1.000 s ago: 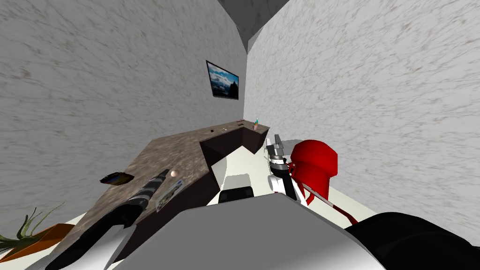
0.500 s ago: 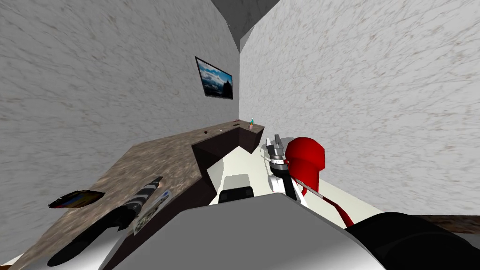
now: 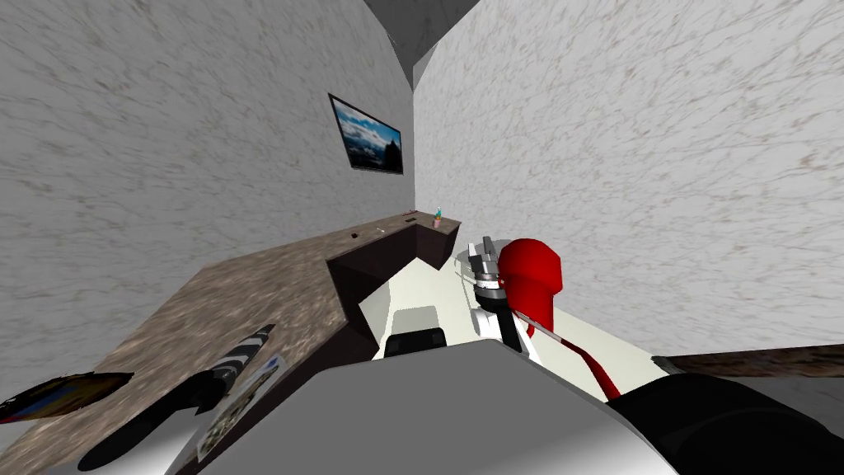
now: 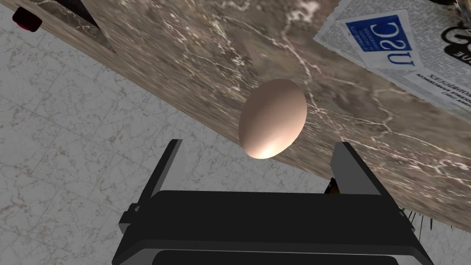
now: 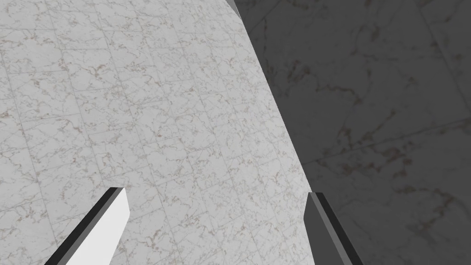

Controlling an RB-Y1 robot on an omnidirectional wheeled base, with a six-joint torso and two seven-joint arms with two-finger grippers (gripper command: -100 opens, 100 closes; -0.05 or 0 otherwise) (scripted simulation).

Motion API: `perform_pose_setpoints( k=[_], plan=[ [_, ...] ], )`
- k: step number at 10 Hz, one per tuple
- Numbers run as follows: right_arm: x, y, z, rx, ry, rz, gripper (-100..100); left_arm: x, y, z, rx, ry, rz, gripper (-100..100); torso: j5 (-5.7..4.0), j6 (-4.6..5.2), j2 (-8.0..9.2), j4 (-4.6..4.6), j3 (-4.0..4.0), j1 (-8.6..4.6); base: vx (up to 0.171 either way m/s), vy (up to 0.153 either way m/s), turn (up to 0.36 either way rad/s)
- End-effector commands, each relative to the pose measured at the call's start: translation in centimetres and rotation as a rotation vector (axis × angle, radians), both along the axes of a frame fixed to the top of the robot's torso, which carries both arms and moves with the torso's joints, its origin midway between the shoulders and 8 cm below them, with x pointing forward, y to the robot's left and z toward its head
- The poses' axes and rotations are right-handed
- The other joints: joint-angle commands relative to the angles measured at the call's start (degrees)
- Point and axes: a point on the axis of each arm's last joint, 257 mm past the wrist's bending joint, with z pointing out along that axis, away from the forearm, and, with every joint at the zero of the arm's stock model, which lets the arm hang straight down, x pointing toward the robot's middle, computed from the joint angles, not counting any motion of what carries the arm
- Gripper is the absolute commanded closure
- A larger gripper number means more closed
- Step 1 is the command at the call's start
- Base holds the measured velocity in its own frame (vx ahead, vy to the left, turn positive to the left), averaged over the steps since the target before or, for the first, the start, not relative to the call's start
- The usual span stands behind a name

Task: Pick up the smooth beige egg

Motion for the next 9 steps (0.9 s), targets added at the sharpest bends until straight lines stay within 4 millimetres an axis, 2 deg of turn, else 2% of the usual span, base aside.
perform_pose_setpoints(
  k=[1,2,3,6,7,9],
  plan=[
    [0.0,0.0,0.0,0.000,0.000,0.000,0,0.0,0.0,0.0,0.000,0.000,0.000,-100,0.00,0.00,0.00,0.00,0.00,0.00,0.023,0.025,-0.024],
    [0.0,0.0,0.0,0.000,0.000,0.000,0,-0.1,0.1,-0.1,-0.001,0.004,0.003,0,0.00,-0.02,0.07,0.01,0.04,-0.04,0.000,0.000,0.000],
    [0.0,0.0,0.0,0.000,0.000,0.000,0,-0.1,0.4,-0.8,-0.001,0.004,0.008,-100,-0.02,-0.02,0.14,0.03,0.08,-0.11,0.025,0.021,-0.044],
    [0.0,0.0,0.0,0.000,0.000,0.000,0,-0.1,0.6,-1.2,-0.001,0.006,0.012,-100,0.01,-0.01,0.05,0.01,0.03,0.02,0.029,0.032,-0.024],
    [0.0,0.0,0.0,0.000,0.000,0.000,0,-0.1,0.6,-1.2,-0.001,0.005,0.011,100,-0.01,-0.02,0.11,0.02,0.06,-0.05,0.001,0.004,0.014],
    [0.0,0.0,0.0,0.000,0.000,0.000,0,-0.2,0.7,-1.3,-0.001,0.008,0.013,100,-0.04,0.02,0.16,0.06,0.10,-0.16,0.000,0.000,0.000]
  ],
)
